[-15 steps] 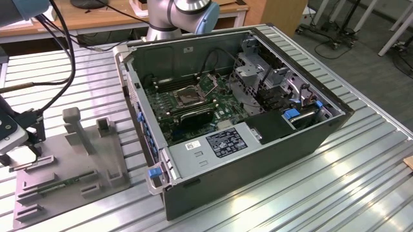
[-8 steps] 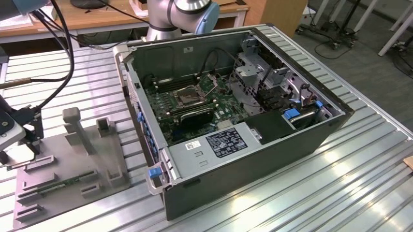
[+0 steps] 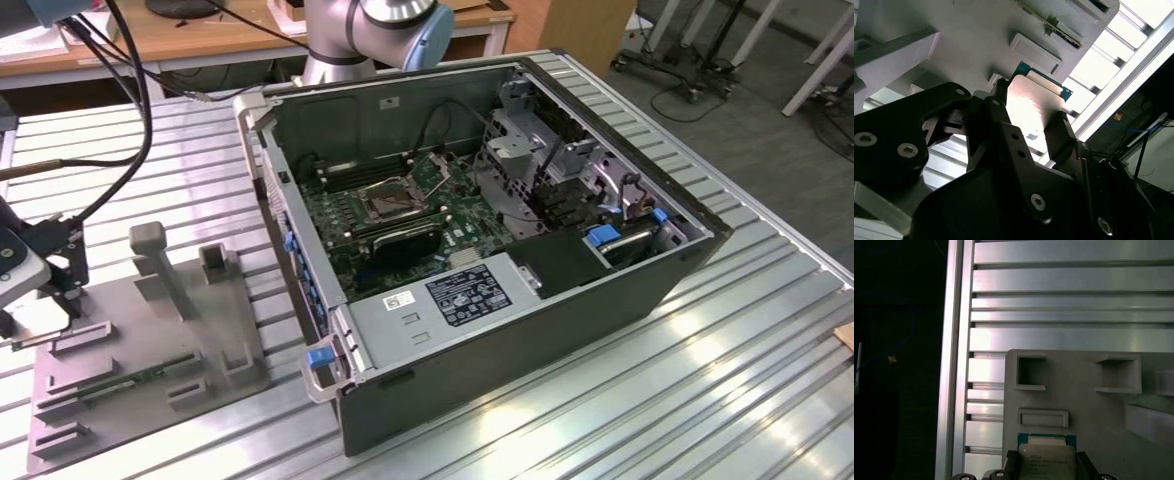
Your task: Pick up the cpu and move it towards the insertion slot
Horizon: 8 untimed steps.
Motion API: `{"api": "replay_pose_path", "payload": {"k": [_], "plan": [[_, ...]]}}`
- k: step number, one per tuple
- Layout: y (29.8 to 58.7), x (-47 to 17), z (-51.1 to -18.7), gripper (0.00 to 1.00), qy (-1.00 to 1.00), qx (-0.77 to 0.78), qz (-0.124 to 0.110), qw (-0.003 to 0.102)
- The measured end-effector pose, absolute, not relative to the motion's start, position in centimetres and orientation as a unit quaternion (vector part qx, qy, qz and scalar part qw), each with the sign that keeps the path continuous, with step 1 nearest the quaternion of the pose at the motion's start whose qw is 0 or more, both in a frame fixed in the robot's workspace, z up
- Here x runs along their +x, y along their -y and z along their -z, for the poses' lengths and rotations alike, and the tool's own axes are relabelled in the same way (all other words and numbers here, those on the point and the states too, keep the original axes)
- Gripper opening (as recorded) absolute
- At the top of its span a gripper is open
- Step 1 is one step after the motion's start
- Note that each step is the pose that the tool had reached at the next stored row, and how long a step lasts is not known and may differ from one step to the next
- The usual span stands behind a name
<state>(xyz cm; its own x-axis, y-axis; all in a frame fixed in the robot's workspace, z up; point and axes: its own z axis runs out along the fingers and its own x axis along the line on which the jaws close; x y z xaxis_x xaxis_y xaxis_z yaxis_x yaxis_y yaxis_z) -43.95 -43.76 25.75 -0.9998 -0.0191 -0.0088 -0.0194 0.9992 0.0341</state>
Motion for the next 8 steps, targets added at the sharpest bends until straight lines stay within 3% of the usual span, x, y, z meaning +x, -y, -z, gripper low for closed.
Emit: {"api": "replay_pose_path", "payload": {"k": [8], "plan": [[43.76, -43.95, -26.06, 0.54, -1.000, -0.010, -0.017, 0.004]]}}
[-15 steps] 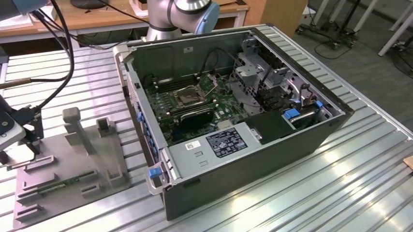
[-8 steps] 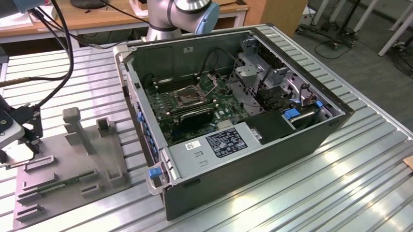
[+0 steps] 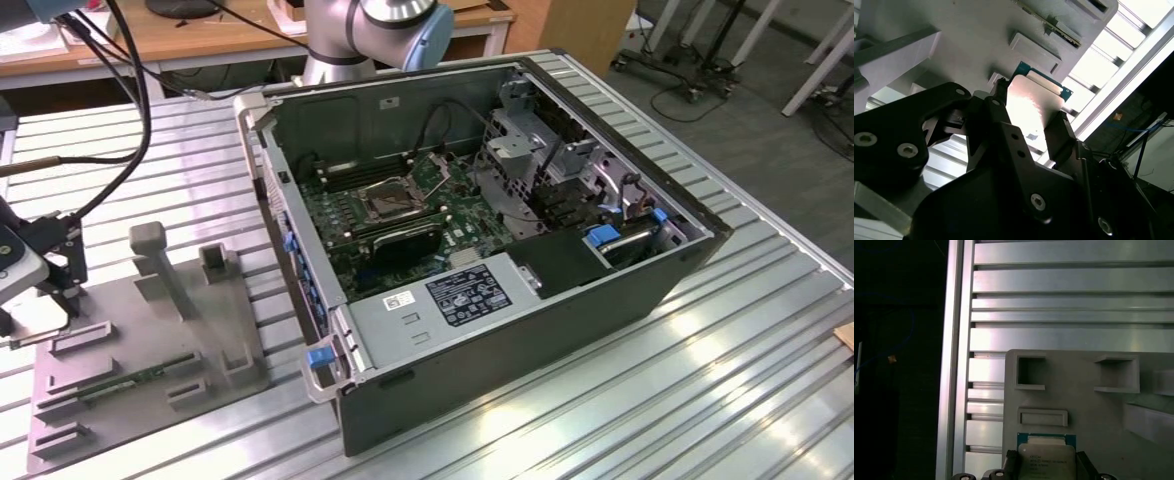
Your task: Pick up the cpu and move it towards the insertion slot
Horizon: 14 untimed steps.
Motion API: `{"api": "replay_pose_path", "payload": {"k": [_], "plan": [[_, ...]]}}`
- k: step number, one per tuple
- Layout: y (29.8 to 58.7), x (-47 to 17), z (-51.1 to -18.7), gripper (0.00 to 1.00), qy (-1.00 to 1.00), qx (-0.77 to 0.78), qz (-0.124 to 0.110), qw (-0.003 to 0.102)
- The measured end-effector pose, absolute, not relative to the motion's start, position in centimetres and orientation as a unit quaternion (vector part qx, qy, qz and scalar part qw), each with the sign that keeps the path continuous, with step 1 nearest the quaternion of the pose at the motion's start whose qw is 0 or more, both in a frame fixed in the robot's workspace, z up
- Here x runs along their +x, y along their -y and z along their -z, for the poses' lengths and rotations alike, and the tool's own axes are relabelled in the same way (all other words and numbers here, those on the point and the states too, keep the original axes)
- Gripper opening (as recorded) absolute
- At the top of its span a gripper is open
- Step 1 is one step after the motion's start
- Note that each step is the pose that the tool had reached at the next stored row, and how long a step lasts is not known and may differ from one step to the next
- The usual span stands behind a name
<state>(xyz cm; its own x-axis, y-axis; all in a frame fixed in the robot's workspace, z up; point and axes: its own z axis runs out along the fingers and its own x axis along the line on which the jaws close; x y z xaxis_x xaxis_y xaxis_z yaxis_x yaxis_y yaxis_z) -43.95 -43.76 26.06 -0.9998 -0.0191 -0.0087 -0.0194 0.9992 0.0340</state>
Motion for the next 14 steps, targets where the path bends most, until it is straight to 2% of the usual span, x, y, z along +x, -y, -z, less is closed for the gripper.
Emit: {"api": "replay_pose_path", "payload": {"k": [14], "plan": [[43.76, -43.95, -26.35, 0.54, -1.000, -0.010, -0.017, 0.004]]}}
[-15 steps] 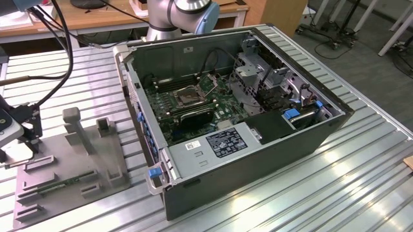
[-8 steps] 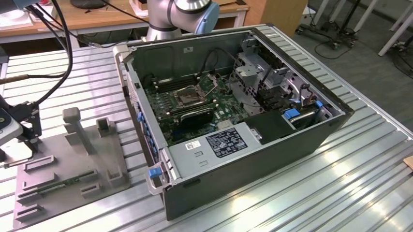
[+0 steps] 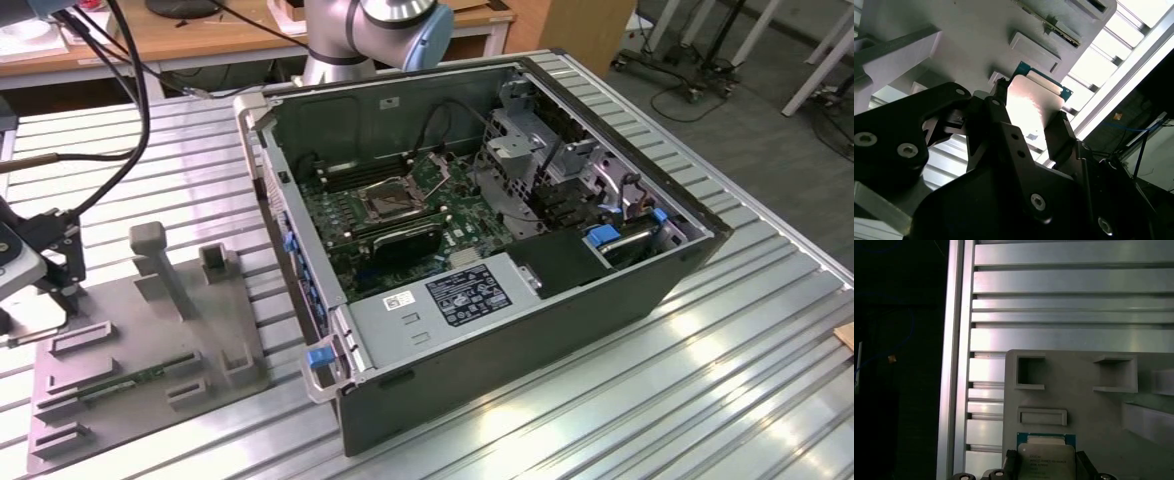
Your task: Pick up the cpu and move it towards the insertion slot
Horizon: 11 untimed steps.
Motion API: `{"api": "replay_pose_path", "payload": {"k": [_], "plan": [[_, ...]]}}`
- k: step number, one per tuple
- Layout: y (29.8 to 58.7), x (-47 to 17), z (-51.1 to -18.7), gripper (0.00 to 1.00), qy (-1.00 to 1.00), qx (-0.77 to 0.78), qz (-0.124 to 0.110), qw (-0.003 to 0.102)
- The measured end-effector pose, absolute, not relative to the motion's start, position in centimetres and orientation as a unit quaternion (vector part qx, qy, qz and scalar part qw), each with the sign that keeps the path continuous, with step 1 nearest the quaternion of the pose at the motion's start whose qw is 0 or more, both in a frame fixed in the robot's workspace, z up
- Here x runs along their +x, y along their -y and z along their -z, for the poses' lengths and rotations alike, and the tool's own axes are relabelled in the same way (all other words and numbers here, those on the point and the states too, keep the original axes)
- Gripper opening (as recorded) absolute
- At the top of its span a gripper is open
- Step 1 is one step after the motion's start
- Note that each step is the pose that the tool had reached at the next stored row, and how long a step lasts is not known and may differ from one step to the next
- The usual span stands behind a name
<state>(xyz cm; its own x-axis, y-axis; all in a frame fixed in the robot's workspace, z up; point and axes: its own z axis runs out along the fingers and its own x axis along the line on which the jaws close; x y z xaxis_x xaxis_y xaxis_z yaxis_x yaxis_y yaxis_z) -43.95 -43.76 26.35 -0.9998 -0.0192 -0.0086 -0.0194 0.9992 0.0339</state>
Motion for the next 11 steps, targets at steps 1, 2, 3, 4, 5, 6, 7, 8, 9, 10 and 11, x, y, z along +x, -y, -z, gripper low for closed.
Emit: {"api": "replay_pose_path", "payload": {"k": [1, 2, 3, 4, 5, 6, 7, 8, 9, 10, 11], "plan": [[43.8, -44.0, -26.4, 0.54, -1.000, -0.010, -0.017, 0.004], [43.8, -44.0, -26.5, 0.54, -1.000, -0.010, -0.017, 0.004], [43.8, -44.0, -26.6, 0.54, -1.000, -0.010, -0.017, 0.004], [43.8, -44.0, -26.7, 0.54, -1.000, -0.010, -0.017, 0.004], [43.8, -44.0, -26.8, 0.54, -1.000, -0.010, -0.017, 0.004], [43.8, -44.0, -26.9, 0.54, -1.000, -0.010, -0.017, 0.004], [43.8, -44.0, -27.0, 0.54, -1.000, -0.010, -0.017, 0.004], [43.8, -44.0, -27.1, 0.54, -1.000, -0.010, -0.017, 0.004], [43.8, -44.0, -27.2, 0.54, -1.000, -0.010, -0.017, 0.004], [43.8, -44.0, -27.3, 0.54, -1.000, -0.010, -0.017, 0.004], [43.8, -44.0, -27.4, 0.54, -1.000, -0.010, -0.017, 0.004]]}}
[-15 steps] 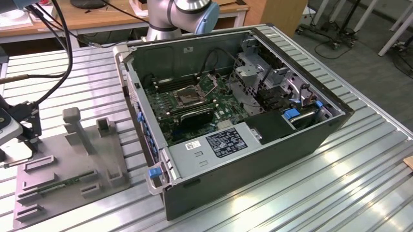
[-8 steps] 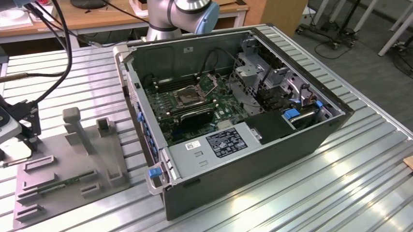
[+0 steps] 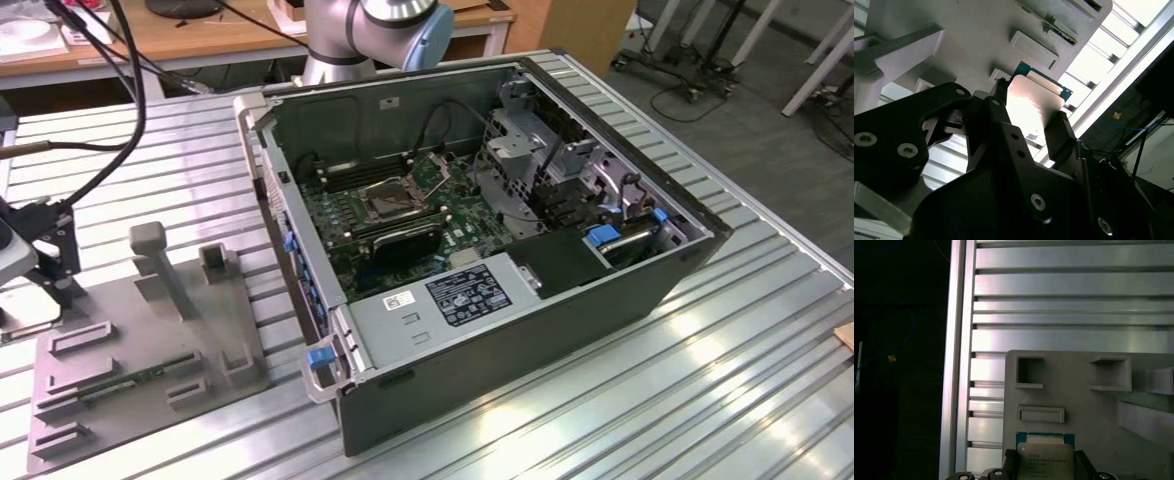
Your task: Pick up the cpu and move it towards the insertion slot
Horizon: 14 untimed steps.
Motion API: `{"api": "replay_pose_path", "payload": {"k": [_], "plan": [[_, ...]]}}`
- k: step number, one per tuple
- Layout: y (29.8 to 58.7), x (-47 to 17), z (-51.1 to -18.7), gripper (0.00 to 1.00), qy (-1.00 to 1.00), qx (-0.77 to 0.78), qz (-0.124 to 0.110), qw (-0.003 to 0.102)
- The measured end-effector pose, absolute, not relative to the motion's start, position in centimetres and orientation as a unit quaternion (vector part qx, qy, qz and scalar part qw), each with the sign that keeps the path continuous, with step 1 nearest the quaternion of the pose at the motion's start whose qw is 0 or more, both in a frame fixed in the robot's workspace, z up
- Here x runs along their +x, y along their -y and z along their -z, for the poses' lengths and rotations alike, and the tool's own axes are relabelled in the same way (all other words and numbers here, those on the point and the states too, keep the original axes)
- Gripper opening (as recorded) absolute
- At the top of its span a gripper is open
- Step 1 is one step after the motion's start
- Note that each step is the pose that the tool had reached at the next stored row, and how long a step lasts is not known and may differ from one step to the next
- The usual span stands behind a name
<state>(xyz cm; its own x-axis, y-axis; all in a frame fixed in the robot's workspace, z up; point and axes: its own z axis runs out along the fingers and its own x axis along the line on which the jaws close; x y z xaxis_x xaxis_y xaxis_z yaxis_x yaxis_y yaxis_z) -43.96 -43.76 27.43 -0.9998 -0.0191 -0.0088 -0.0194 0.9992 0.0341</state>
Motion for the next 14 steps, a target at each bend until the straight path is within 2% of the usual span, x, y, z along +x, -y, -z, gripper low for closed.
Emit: {"api": "replay_pose_path", "payload": {"k": [14], "plan": [[43.8, -44.0, -28.5, 0.54, -1.000, -0.010, -0.017, 0.004]]}}
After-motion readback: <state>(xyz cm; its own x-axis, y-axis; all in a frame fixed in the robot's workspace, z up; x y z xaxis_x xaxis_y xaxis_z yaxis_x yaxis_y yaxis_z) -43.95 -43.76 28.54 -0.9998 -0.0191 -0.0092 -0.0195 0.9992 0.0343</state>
